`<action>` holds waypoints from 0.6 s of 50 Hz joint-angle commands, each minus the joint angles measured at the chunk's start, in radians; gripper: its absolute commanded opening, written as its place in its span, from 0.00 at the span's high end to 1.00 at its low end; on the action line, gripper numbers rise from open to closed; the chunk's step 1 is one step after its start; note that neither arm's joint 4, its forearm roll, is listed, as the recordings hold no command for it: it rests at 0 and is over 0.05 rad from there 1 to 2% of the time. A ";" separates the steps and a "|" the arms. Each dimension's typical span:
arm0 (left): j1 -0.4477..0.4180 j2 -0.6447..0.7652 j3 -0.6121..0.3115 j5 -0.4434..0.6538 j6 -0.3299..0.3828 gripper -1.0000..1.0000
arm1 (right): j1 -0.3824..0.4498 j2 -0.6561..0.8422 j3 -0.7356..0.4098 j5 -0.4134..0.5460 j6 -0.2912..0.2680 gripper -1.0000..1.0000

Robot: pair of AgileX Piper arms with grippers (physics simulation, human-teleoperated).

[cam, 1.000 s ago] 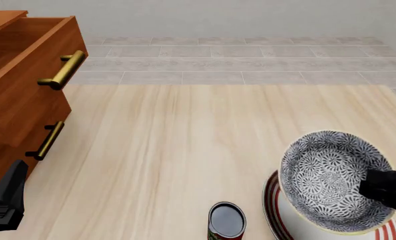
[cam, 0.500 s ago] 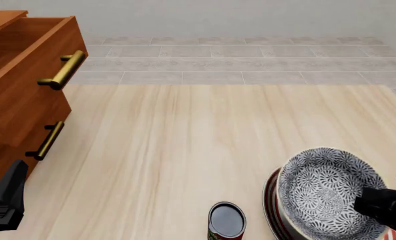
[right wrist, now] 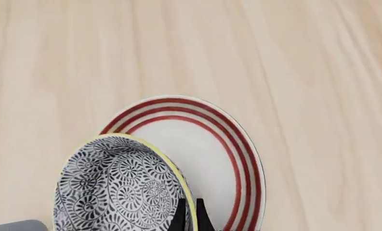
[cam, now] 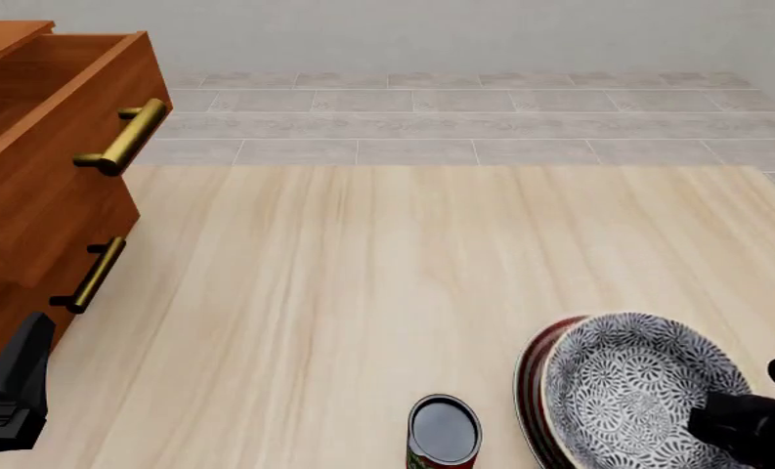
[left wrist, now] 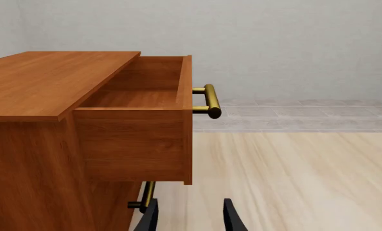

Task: Put the bowl on the plate.

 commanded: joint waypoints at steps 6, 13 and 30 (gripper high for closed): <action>0.000 0.000 0.000 0.000 0.000 0.00 | -0.013 -0.007 0.053 -0.032 0.019 1.00; 0.000 0.000 0.000 0.000 0.000 0.00 | -0.023 -0.007 0.057 -0.033 0.011 1.00; 0.000 0.000 0.000 0.000 0.000 0.00 | -0.029 -0.010 0.069 -0.042 0.012 1.00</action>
